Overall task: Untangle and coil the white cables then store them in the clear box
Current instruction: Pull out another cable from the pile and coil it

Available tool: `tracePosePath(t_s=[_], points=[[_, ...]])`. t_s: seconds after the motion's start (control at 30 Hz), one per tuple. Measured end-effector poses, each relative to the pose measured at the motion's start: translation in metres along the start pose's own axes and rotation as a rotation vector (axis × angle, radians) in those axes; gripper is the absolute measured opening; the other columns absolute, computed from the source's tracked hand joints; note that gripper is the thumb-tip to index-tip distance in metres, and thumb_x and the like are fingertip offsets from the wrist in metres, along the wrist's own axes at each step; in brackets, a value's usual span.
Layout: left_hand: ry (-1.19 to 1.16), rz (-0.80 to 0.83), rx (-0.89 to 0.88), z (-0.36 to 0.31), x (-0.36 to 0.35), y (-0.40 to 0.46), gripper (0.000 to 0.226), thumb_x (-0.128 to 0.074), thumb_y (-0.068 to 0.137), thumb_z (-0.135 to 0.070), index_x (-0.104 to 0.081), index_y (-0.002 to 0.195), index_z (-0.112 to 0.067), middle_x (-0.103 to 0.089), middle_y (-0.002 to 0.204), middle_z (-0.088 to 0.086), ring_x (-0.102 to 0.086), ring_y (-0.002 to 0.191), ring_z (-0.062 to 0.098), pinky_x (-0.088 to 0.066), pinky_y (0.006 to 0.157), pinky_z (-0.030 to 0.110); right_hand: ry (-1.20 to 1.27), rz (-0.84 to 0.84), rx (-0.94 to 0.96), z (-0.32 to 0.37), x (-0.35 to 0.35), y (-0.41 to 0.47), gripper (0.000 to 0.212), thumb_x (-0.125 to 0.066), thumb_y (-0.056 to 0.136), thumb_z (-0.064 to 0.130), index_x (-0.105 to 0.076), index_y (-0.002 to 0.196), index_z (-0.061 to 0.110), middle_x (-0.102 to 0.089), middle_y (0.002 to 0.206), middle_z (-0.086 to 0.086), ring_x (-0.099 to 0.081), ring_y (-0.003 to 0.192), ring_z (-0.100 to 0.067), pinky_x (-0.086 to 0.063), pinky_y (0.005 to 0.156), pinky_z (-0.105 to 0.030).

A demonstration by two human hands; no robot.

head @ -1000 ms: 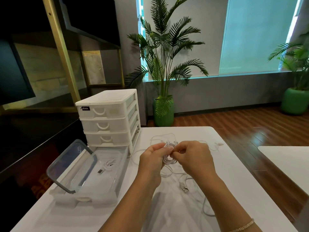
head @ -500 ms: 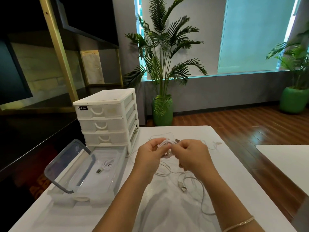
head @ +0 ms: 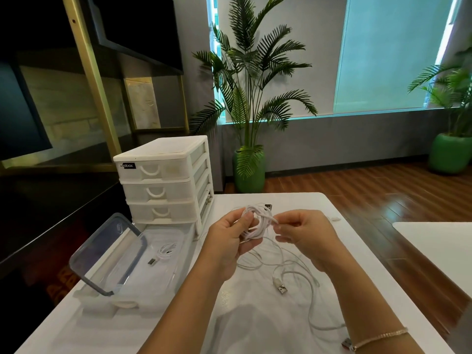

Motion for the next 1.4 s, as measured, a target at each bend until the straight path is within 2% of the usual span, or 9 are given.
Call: tracePosePath(t_s=[0.1,0.23,0.47,0.6,0.77,0.87,1.1,1.27,1.4], points=[[-0.004,0.061,0.022,0.001,-0.007,-0.003,0.015,-0.055,0.089,-0.016,-0.067,0.097,-0.013,-0.071,0.082,0.000,-0.069,0.069,0.012,-0.057,0.057,0.021,0.053,-0.019,0.055,0.003,-0.003,0.000,0.013,-0.063,0.085,0.008,-0.073,0.093,0.009,-0.073,0.086,-0.005,-0.070,0.077,-0.018,-0.059,0.072,-0.028],[0.003,0.028,0.053,0.004,-0.003,-0.003,0.014,-0.058,0.088,-0.018,-0.070,0.096,-0.017,-0.070,0.103,0.009,-0.068,0.086,0.022,-0.058,0.059,0.024,0.279,0.066,-0.028,-0.001,-0.014,-0.004,0.015,-0.060,0.085,0.003,-0.072,0.085,0.012,-0.073,0.082,-0.008,-0.070,0.078,-0.023,-0.059,0.067,-0.025],[0.017,-0.091,0.043,0.009,0.002,-0.003,0.011,-0.060,0.087,-0.014,-0.071,0.084,-0.018,-0.073,0.081,0.001,-0.069,0.072,0.015,-0.059,0.059,0.024,0.287,0.152,-0.156,-0.013,-0.021,-0.003,0.017,-0.056,0.087,-0.002,-0.072,0.083,0.004,-0.068,0.085,-0.015,-0.058,0.073,-0.021,-0.059,0.067,-0.032],[0.025,-0.172,0.047,0.010,0.010,-0.001,0.021,-0.063,0.085,-0.016,-0.071,0.102,-0.009,-0.072,0.096,0.008,-0.068,0.076,0.018,-0.058,0.058,0.024,0.321,0.189,-0.179,-0.013,-0.026,-0.007,0.017,-0.055,0.089,0.002,-0.072,0.085,0.004,-0.067,0.076,-0.010,-0.054,0.061,-0.014,-0.060,0.066,-0.034],[0.008,-0.300,0.008,0.009,0.023,-0.001,0.027,-0.067,0.082,-0.015,-0.070,0.107,-0.006,-0.071,0.102,0.013,-0.067,0.079,0.020,-0.057,0.059,0.025,0.379,0.234,-0.163,-0.007,-0.041,-0.012,0.028,-0.045,0.087,-0.003,-0.070,0.083,0.009,-0.066,0.083,-0.011,-0.056,0.072,-0.019,-0.058,0.059,-0.028],[0.008,-0.349,-0.008,0.007,0.028,-0.002,0.026,-0.069,0.081,-0.014,-0.070,0.106,-0.007,-0.071,0.101,0.011,-0.068,0.087,0.024,-0.058,0.067,0.030,0.266,0.245,-0.071,-0.002,-0.050,-0.013,0.012,-0.059,0.087,0.010,-0.068,0.093,0.016,-0.067,0.087,-0.009,-0.057,0.072,-0.016,-0.057,0.061,-0.027],[0.024,-0.313,0.002,0.007,0.022,-0.004,0.020,-0.072,0.078,-0.015,-0.073,0.098,-0.010,-0.073,0.097,0.009,-0.069,0.083,0.023,-0.058,0.066,0.030,0.280,0.090,-0.102,-0.010,-0.045,-0.009,0.012,-0.056,0.084,0.005,-0.064,0.091,0.011,-0.062,0.073,-0.007,-0.049,0.055,-0.011,-0.046,0.045,-0.022],[-0.035,-0.189,0.091,0.015,0.010,-0.005,0.024,-0.069,0.081,-0.018,-0.071,0.103,-0.008,-0.073,0.097,0.011,-0.070,0.088,0.025,-0.060,0.069,0.032,0.252,0.073,-0.094,-0.011,-0.039,-0.007,0.034,-0.054,0.078,0.000,-0.054,0.111,0.010,-0.064,0.092,-0.014,-0.056,0.065,-0.018,-0.041,0.045,-0.023],[-0.084,-0.103,0.123,0.014,0.002,-0.005,0.015,-0.065,0.085,-0.017,-0.071,0.096,-0.008,-0.073,0.095,0.012,-0.069,0.092,0.027,-0.059,0.075,0.036,0.273,0.106,-0.097,-0.007,-0.031,-0.006,0.020,-0.055,0.080,-0.003,-0.058,0.097,0.008,-0.064,0.078,-0.011,-0.056,0.053,-0.010,-0.043,0.041,-0.022]])
Point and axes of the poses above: each hand's wrist, its own y-axis towards the middle knuckle, its own x-axis out of the back of the hand, z = x × y, the point moved 10 cm from there along y, towards the middle knuckle
